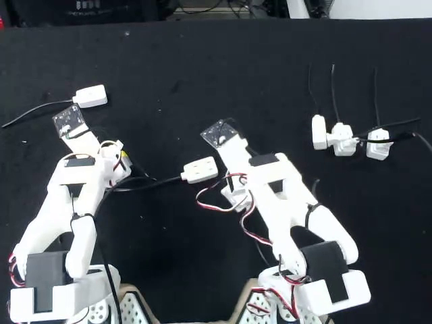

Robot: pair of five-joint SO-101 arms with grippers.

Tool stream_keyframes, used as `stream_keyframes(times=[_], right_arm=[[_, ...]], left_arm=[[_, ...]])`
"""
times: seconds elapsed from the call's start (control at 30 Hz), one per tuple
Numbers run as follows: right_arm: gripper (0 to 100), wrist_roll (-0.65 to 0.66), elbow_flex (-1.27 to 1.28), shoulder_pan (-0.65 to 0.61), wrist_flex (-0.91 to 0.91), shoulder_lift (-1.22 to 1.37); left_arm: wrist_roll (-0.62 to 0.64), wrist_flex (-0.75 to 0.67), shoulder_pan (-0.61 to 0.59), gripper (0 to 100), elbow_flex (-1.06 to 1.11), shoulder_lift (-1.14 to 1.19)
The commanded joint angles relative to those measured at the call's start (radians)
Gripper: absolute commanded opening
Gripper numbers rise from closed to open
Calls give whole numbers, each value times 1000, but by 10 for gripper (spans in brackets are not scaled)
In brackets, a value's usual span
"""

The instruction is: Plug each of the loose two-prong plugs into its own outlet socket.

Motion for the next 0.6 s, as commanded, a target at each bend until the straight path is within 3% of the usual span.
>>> stream_keyframes(times=[0.0, 0.23, 0.43, 0.57], right_arm=[[5, -9, -1, 2, -18, -19], [10, 98, -73, -8, 114, -213], [11, 454, -170, -43, 118, -366], [11, 563, -91, -158, 112, -414]], left_arm=[[9, -9, -2, 195, -13, -29], [9, -9, -2, 195, -13, -29], [9, -9, -10, 195, -15, -29], [9, -9, -10, 195, -15, -29]])
